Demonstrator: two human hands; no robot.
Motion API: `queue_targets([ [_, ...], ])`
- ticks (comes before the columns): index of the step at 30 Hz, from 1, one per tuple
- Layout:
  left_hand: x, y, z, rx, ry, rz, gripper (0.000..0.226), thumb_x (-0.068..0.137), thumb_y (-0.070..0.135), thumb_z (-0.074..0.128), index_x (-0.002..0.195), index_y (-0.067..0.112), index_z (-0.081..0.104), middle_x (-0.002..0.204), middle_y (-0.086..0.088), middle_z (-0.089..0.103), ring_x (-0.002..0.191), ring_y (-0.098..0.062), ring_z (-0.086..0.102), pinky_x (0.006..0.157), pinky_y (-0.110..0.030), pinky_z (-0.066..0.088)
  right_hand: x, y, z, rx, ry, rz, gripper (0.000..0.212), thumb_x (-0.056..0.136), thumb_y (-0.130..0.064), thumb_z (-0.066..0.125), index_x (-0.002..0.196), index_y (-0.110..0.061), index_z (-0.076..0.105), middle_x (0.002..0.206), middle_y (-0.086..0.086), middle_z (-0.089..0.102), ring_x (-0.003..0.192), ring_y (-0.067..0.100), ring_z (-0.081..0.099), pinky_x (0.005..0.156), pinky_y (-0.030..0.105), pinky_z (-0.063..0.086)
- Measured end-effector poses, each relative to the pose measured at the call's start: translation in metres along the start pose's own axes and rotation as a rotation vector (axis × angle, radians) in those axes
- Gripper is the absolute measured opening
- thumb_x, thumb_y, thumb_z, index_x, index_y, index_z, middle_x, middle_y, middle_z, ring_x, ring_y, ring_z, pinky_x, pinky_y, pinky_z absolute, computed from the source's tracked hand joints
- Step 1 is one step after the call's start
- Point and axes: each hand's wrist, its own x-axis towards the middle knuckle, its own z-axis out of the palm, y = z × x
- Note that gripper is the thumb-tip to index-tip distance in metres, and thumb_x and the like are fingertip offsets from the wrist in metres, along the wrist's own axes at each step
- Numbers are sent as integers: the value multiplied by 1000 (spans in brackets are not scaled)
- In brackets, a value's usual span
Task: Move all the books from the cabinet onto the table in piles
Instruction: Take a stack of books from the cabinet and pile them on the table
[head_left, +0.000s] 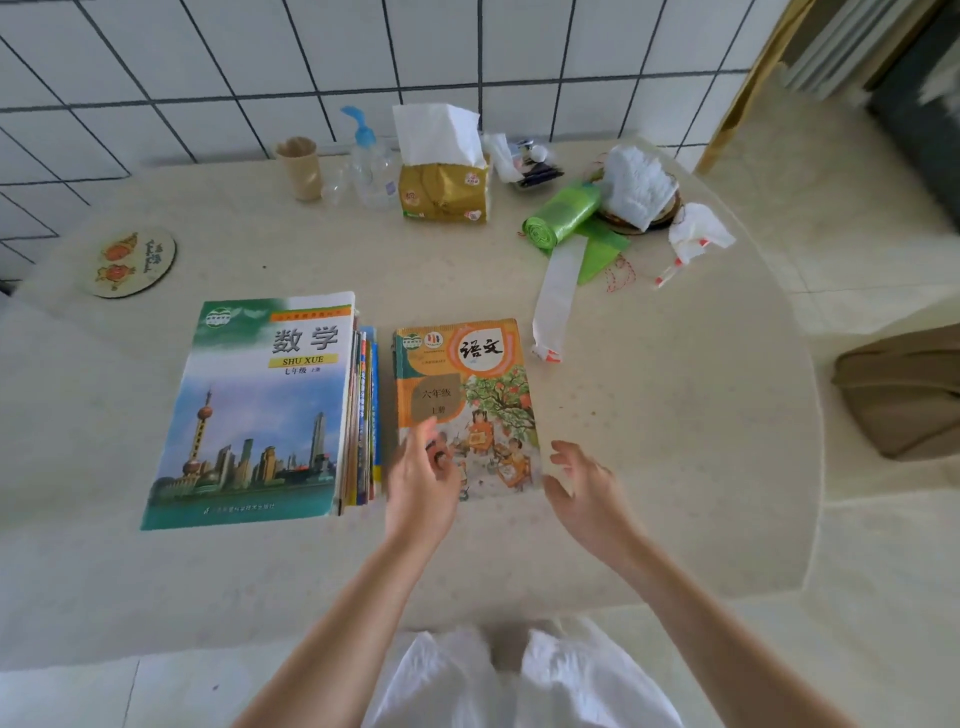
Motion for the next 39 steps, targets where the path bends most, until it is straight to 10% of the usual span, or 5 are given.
queue_targets([
  [13, -41, -26, -4, 106, -443, 430, 26, 92, 18, 56, 115, 28, 59, 98, 11, 66, 94, -6, 60, 88, -31, 51, -113, 14, 76, 237, 488, 235, 29, 91, -7, 54, 119, -11, 58, 108, 5, 67, 97, 14, 62, 73, 14, 38],
  [39, -325, -65, 72, 405, -1302, 1227, 21, 88, 9, 61, 106, 18, 67, 78, 4, 71, 73, -10, 67, 75, -29, 56, -492, 27, 271, 635, 1314, 1115, 28, 92, -9, 55, 120, -8, 57, 100, 1, 65, 95, 16, 62, 89, 36, 52],
])
